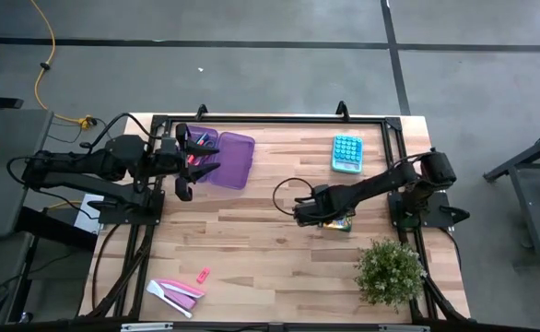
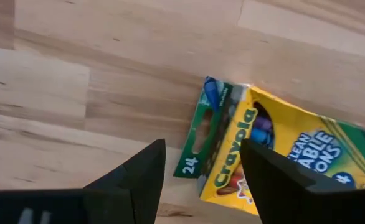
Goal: Pack school essentials
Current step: Put the yellow box of crayons into the purple supply box
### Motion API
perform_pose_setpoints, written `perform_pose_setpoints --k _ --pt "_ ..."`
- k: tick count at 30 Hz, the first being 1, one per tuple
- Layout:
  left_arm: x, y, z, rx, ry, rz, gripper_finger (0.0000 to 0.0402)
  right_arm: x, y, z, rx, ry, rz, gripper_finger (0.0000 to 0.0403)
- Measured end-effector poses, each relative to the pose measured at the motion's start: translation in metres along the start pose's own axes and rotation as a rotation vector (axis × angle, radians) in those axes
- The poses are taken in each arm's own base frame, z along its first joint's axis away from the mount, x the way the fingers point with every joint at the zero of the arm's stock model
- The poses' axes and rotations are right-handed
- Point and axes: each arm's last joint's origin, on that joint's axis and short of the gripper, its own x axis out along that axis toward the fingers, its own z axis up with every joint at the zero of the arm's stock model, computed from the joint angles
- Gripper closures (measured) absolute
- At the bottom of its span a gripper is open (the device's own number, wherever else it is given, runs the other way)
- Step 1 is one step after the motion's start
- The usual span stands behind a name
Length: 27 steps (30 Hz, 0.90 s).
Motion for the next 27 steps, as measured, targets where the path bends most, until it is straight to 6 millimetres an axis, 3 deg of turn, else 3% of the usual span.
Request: perform_pose_setpoints --k 8,19,27 --pt "-0.0006 0.0001 0.0003 0.003 -0.002 0.000 0.0241 0.0111 0.0008 -0.0016 0.002 0.006 -0.050 0.0201" --pt "-0.0006 0.0001 0.0004 0.059 -0.003 0.001 0.0241 0.0102 -0.0059 -0.0025 0.006 -0.008 -0.118 0.0203" --pt "-0.0005 0.0001 0.0004 0.059 -0.003 0.002 0.0241 0.0102 -0.0058 -0.0026 0.005 -0.005 -0.118 0.0271"
